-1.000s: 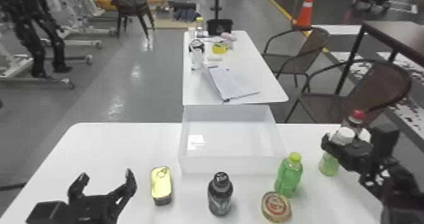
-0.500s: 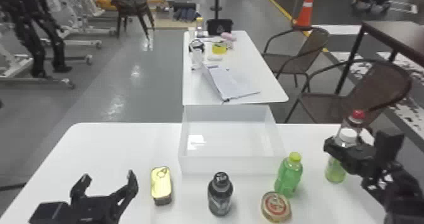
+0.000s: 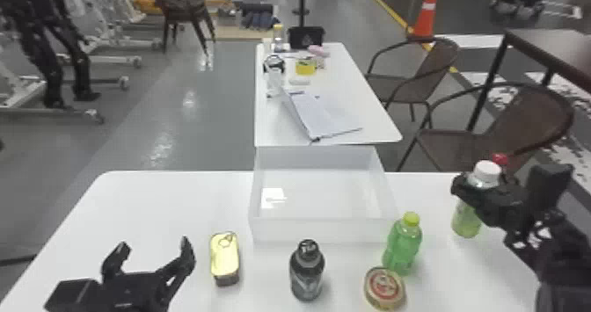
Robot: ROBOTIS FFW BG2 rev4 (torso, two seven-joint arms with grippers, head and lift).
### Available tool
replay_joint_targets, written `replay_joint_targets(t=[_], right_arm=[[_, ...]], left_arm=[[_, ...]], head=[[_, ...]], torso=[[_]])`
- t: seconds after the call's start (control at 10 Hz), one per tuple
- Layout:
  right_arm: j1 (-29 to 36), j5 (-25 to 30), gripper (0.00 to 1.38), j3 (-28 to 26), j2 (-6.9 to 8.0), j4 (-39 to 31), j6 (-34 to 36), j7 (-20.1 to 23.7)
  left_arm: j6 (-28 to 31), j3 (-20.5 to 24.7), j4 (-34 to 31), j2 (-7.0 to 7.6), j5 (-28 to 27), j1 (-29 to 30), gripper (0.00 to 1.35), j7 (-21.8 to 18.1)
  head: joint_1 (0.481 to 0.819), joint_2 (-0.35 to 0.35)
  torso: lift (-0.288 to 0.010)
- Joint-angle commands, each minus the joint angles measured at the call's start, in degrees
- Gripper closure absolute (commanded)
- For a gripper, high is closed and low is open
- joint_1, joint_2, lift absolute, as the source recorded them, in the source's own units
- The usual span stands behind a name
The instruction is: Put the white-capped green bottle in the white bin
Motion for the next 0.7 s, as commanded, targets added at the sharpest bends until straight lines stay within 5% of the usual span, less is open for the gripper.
replay_joint_targets(t=[0.0, 0.6], right_arm=[[0.02, -0.87, 0.92, 1.63, 0.1, -5.26, 2.06, -1.2], [-7.62, -8.43, 0.92, 14.9, -3.68, -7.72, 3.99, -2.43]], left_arm=[[0.06, -0.21, 0.16, -0.15, 0.0, -0.16, 0.13, 0.01], [0.06, -1.44, 1.48, -0.15, 0.7, -1.13, 0.13, 0.01]], head=[[0.549, 0.0], [0.549, 0.0]], torso=[[-0.1], [-0.1]])
